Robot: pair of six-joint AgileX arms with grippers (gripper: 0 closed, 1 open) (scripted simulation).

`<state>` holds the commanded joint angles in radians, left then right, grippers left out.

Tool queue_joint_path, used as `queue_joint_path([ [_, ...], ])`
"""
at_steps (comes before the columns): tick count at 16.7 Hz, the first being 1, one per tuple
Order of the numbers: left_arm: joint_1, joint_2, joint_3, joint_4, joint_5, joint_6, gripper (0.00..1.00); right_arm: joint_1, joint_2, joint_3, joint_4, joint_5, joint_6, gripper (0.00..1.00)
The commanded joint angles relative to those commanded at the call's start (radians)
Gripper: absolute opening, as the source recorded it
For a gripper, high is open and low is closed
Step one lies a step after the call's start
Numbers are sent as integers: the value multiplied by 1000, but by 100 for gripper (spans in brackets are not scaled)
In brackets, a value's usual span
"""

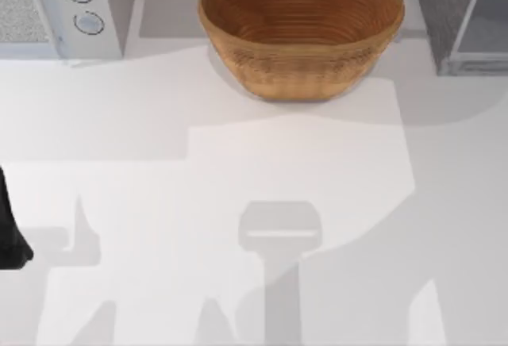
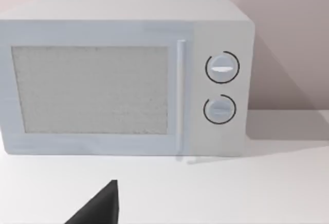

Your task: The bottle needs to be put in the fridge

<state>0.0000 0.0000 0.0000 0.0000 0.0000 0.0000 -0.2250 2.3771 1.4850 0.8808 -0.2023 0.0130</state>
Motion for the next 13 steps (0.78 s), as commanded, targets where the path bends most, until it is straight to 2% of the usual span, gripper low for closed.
queue_joint_path([
  [7,0,0,0,0,0,0,100,0,0,0,0,0,0,98],
  [13,0,0,0,0,0,0,100,0,0,0,0,0,0,100],
])
